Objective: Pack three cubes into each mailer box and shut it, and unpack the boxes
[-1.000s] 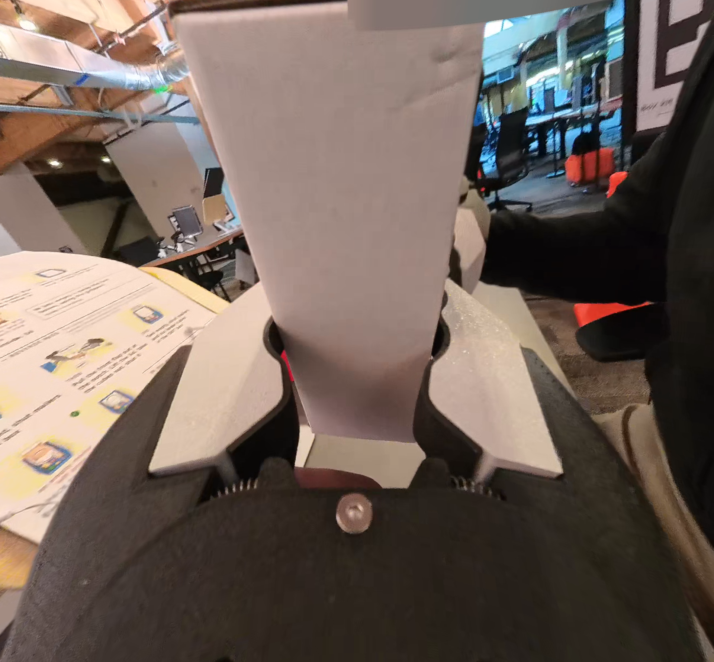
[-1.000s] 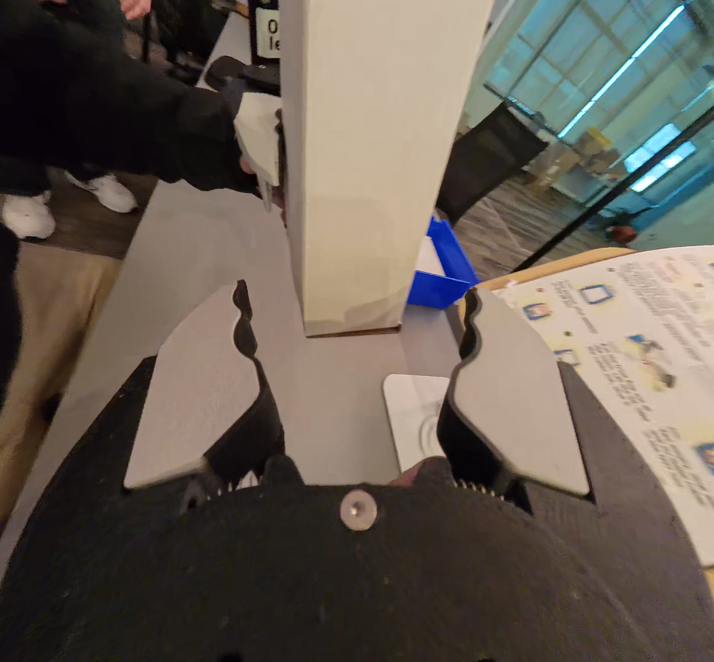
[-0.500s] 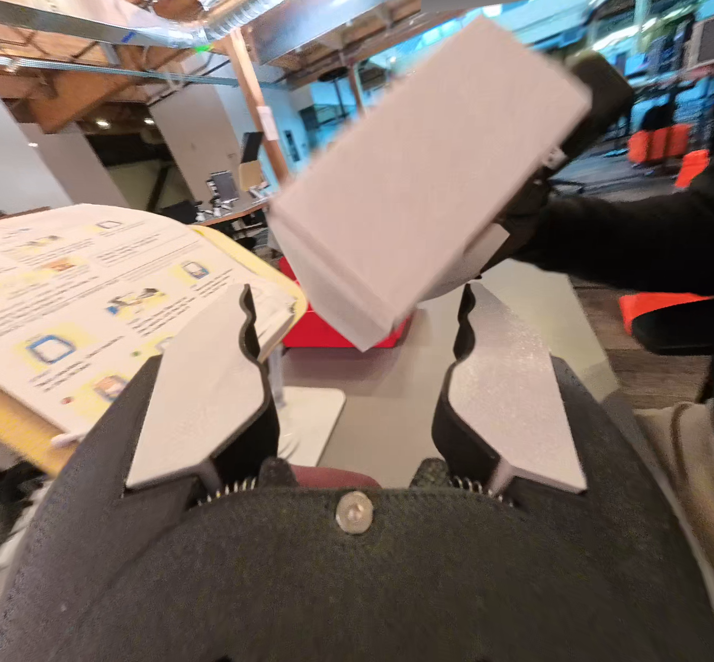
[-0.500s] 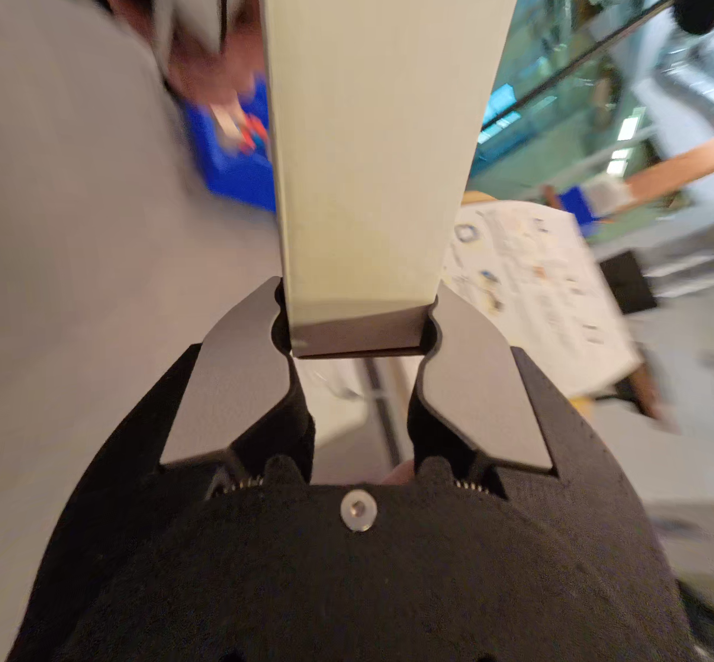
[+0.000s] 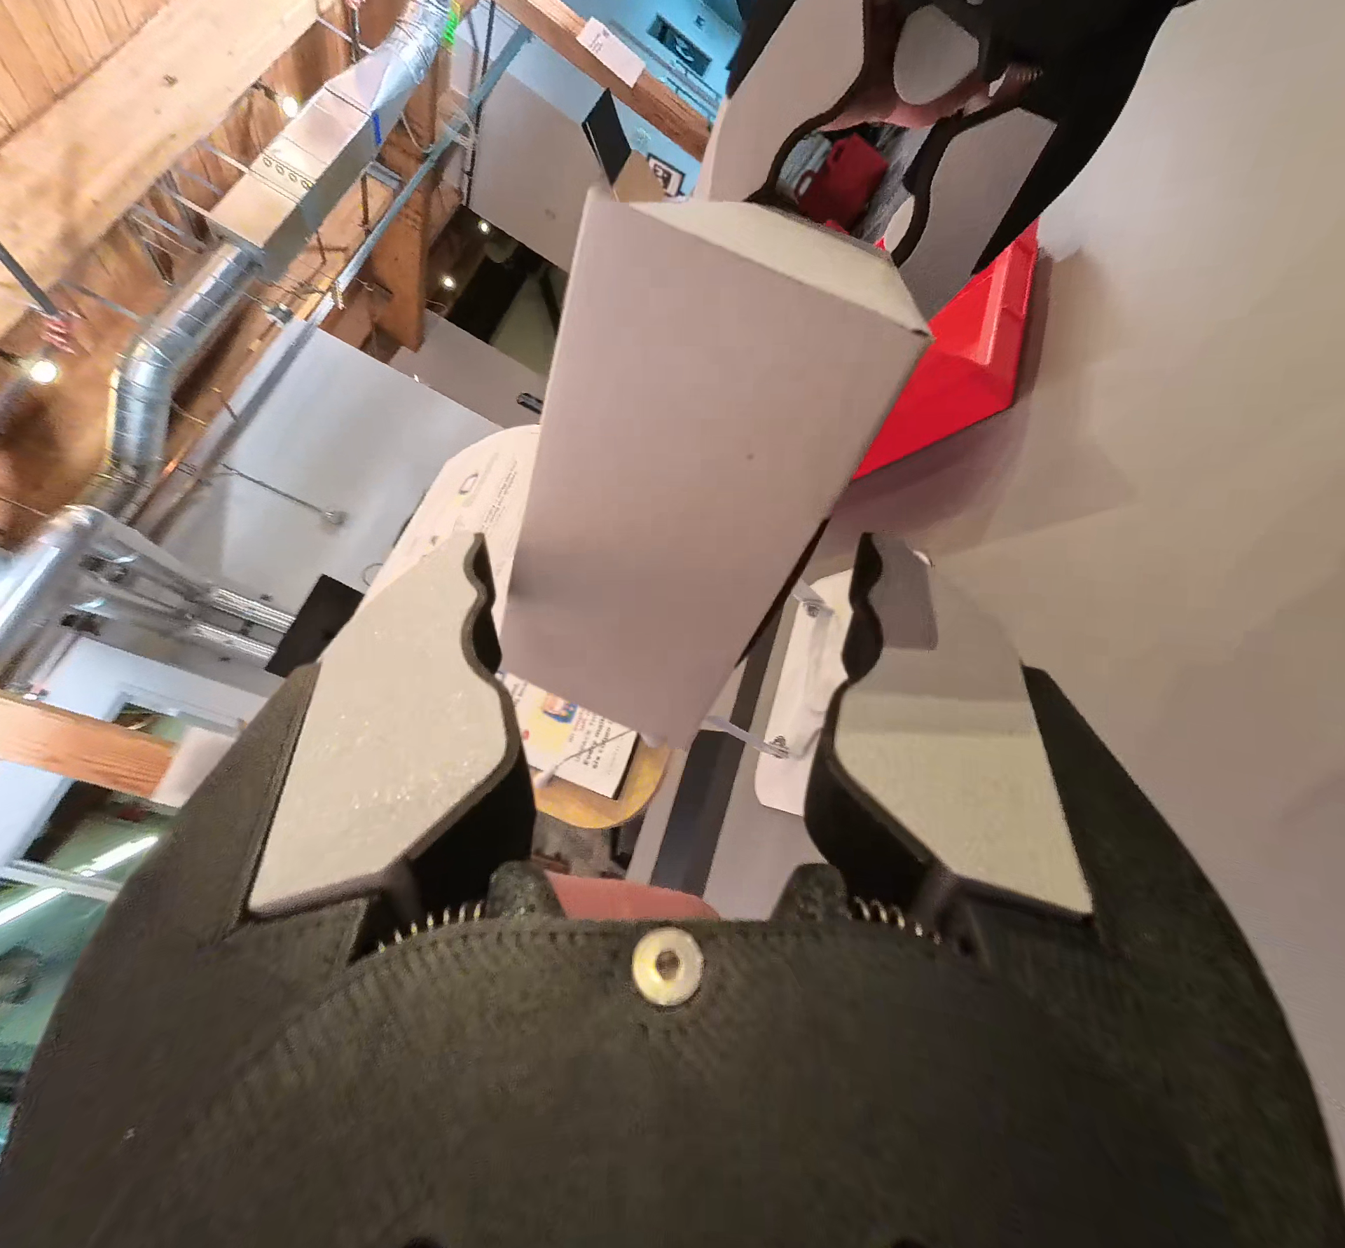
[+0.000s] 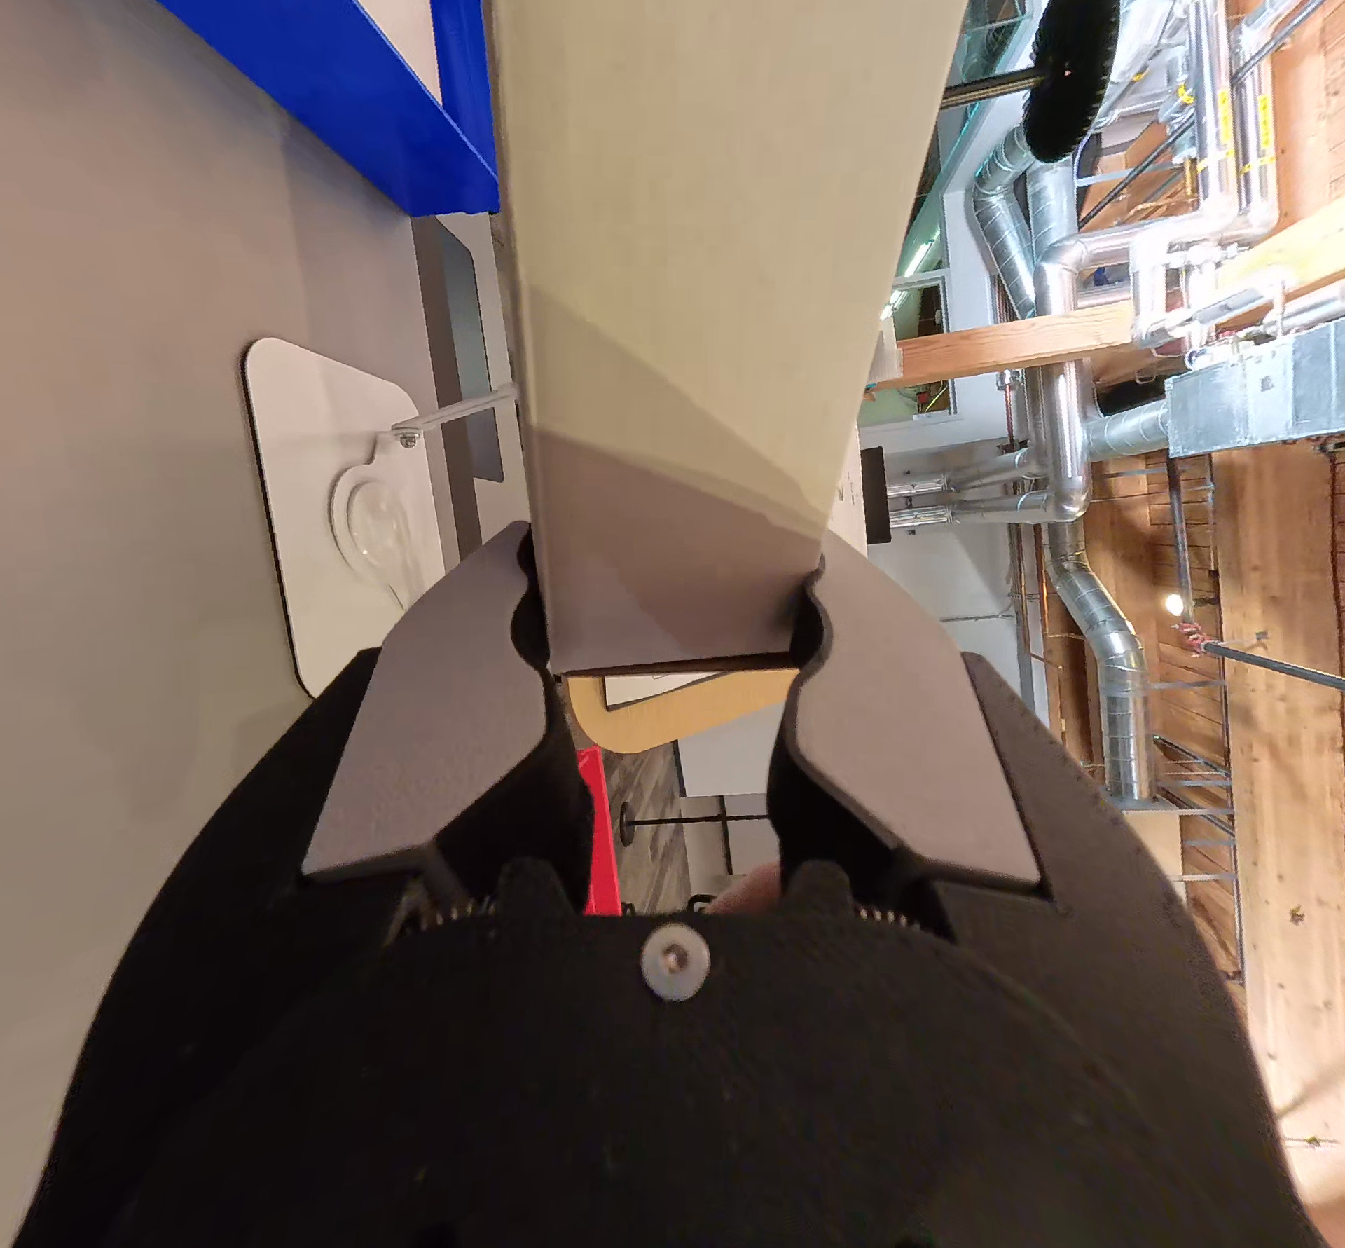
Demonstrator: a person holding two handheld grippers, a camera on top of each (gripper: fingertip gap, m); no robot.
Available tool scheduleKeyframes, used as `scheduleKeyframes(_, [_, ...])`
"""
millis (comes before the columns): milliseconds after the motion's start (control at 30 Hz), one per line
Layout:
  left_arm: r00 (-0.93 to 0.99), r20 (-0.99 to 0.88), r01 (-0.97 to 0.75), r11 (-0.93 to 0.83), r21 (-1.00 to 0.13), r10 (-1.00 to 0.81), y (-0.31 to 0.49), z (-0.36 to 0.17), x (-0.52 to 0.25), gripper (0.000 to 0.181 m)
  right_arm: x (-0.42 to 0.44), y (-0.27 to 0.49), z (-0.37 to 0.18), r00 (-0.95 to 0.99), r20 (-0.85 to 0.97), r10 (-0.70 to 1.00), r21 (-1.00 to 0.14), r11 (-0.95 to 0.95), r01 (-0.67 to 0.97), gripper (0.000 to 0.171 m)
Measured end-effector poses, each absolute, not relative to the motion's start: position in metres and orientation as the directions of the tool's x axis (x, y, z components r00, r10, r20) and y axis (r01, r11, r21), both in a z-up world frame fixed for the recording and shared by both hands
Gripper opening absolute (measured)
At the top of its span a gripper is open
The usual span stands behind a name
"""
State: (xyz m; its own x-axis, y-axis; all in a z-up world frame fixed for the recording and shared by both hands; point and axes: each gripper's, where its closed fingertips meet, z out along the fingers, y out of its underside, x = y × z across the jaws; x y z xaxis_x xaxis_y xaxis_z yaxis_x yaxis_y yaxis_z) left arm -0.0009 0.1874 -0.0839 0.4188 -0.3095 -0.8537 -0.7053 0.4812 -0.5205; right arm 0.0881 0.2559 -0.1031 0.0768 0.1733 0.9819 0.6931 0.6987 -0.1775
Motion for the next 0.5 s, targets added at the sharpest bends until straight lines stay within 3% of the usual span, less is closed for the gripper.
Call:
scheduleKeyframes(133, [0.349,-0.908,-0.752,0.509,-0.418,-0.23,0.18,-0.081,0.015,0.095,0.088,0.256,-0.106,0.053,0.985,0.162,-0.152,0.688,0.71,0.064])
scheduleKeyframes(300, [0.277,-0.95,-0.827,0.467,-0.312,-0.144,0.186,-0.084,0.024,0.083,0.083,0.252,-0.109,0.026,0.988,0.155,-0.127,0.689,0.714,0.064])
scheduleKeyframes(433, [0.327,-0.925,-0.804,0.458,-0.38,-0.193,0.188,-0.088,0.022,0.081,0.082,0.254,-0.113,0.026,0.976,0.215,-0.169,0.68,0.714,0.065])
scheduleKeyframes(467, [0.371,-0.902,-0.775,0.463,-0.431,-0.22,0.188,-0.086,0.021,0.08,0.081,0.252,-0.112,0.041,0.97,0.241,-0.2,0.684,0.702,0.068])
scheduleKeyframes(500, [0.418,-0.867,-0.732,0.464,-0.498,-0.272,0.188,-0.085,0.019,0.08,0.08,0.248,-0.11,0.047,0.958,0.281,-0.237,0.692,0.682,0.082])
